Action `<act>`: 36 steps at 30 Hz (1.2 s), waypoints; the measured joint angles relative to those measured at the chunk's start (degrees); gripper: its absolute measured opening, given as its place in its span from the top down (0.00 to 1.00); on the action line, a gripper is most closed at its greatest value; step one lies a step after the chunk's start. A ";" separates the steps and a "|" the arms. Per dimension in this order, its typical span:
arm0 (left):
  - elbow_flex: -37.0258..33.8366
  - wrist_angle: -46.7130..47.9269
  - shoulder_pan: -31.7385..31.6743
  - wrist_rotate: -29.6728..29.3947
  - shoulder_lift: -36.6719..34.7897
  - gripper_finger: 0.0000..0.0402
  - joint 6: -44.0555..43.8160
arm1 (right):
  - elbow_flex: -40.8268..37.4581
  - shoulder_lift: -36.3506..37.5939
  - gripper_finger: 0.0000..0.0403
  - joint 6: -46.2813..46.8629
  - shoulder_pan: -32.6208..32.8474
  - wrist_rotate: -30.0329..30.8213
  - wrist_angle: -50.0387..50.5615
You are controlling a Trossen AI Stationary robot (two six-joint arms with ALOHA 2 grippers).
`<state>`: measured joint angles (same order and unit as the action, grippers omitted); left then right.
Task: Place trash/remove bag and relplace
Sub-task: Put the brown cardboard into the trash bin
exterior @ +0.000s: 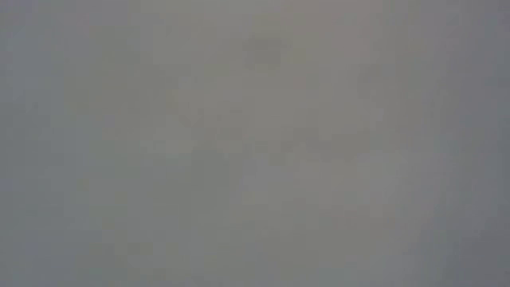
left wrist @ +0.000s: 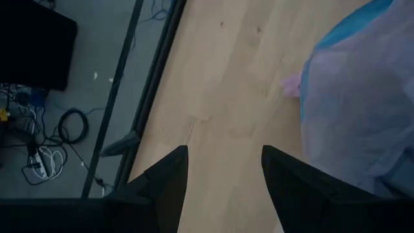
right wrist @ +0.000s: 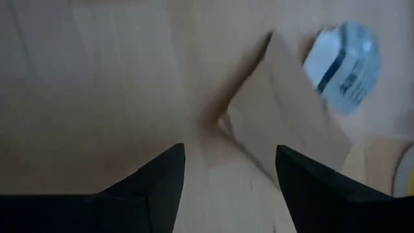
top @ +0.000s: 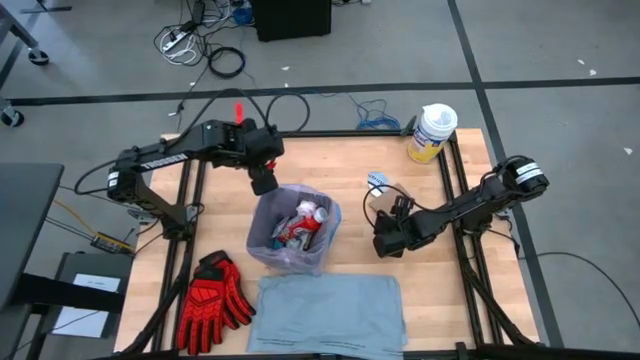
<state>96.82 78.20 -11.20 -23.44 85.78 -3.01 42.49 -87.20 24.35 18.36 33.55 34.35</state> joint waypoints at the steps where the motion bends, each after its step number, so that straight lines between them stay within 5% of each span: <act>1: -0.42 -0.07 -0.01 -0.25 0.00 0.49 -0.25 | -0.60 0.00 0.44 -1.20 -0.25 -0.72 -0.52; 28: -3.37 2.21 0.04 -1.95 0.00 0.49 -3.24 | -4.10 0.09 0.44 -20.58 -14.30 -2.89 -13.34; 36: -3.37 3.84 0.06 -1.90 0.00 0.49 -3.70 | -4.14 0.00 0.68 -21.04 -16.71 -6.77 -13.34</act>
<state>93.45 82.05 -11.14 -25.34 85.78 -6.71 38.35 -87.20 3.31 1.66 26.79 21.01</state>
